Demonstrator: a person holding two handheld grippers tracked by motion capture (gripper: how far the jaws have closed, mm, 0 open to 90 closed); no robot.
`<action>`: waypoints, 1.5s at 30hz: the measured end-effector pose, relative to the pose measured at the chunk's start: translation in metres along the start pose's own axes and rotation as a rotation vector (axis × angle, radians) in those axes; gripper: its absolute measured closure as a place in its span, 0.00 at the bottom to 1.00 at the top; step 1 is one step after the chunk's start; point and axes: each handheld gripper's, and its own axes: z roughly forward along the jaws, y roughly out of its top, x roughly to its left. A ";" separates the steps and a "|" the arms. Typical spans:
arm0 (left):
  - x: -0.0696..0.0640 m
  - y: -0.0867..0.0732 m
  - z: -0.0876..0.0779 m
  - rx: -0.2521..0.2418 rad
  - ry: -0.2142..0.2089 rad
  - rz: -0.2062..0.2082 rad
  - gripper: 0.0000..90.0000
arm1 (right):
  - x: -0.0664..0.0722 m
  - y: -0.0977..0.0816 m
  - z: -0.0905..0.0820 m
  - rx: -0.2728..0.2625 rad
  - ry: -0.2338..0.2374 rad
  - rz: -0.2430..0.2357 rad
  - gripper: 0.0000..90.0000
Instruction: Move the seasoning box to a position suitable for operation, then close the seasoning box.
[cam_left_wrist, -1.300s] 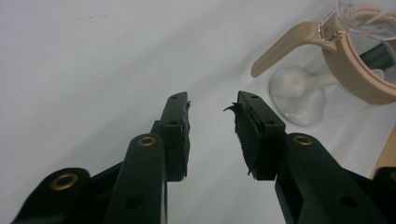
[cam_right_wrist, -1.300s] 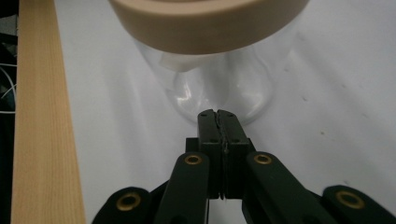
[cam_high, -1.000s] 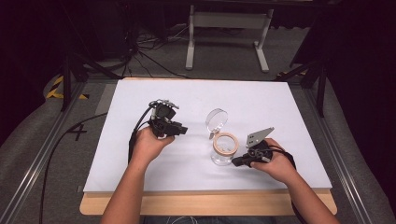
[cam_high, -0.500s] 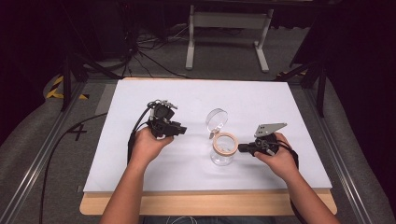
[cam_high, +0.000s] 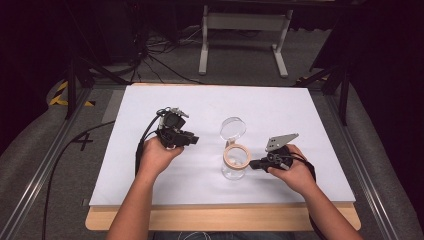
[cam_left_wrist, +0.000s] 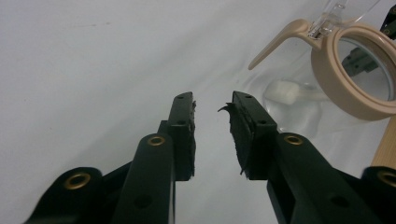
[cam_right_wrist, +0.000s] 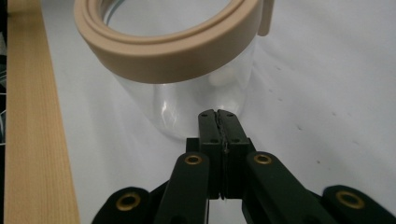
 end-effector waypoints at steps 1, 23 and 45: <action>0.000 0.000 0.000 -0.004 0.003 0.004 0.80 | 0.001 0.000 0.001 0.003 0.003 -0.003 1.00; -0.010 0.012 -0.011 -0.174 -0.043 0.046 1.00 | 0.011 0.016 -0.026 -0.082 -0.025 0.001 1.00; -0.023 0.045 0.025 -0.326 -0.142 0.101 0.98 | 0.026 0.032 -0.026 -0.187 -0.019 0.035 1.00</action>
